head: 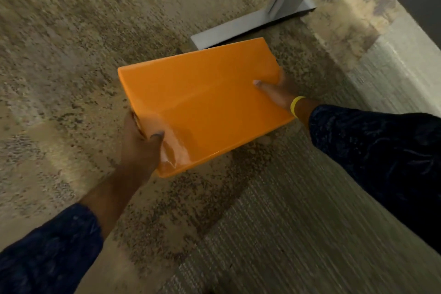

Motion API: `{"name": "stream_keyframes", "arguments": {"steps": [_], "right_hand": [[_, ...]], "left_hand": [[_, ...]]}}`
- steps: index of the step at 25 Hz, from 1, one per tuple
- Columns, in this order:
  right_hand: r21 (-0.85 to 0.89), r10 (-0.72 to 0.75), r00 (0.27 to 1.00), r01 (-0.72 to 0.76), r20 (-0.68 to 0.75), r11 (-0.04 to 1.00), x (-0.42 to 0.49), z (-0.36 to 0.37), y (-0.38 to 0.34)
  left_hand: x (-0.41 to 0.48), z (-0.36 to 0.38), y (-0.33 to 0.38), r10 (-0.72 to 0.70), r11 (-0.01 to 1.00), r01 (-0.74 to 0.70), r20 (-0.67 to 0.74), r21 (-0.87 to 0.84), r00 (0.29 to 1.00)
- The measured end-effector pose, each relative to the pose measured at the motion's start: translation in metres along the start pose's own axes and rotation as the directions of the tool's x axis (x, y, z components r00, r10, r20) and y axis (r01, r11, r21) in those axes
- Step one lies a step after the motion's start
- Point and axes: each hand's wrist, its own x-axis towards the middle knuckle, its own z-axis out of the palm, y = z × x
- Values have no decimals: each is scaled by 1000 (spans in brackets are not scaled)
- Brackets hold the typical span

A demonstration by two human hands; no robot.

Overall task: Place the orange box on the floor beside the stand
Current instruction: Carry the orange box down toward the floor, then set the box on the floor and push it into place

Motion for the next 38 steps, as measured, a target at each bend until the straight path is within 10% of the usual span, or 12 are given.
{"name": "stream_keyframes", "arguments": {"steps": [4, 21, 31, 34, 38], "right_hand": [[-341, -18, 998, -5, -64, 940, -1, 12, -9], [-380, -52, 998, 37, -29, 924, -14, 15, -4], [-462, -168, 981, 196, 101, 865, -112, 34, -22], [-483, -161, 976, 212, 145, 850, -154, 35, -35], [-457, -129, 985, 168, 116, 873, -195, 14, -57]], "left_hand": [[-3, 32, 0, -9, 999, 12, 52, -49, 999], [2, 76, 13, 39, 967, -81, 174, 241, 984], [-33, -23, 25, 72, 321, -386, 384, 865, 921], [-52, -52, 51, 73, 78, -436, 431, 897, 899], [-78, -73, 100, 123, 9, -551, 546, 834, 828]]}}
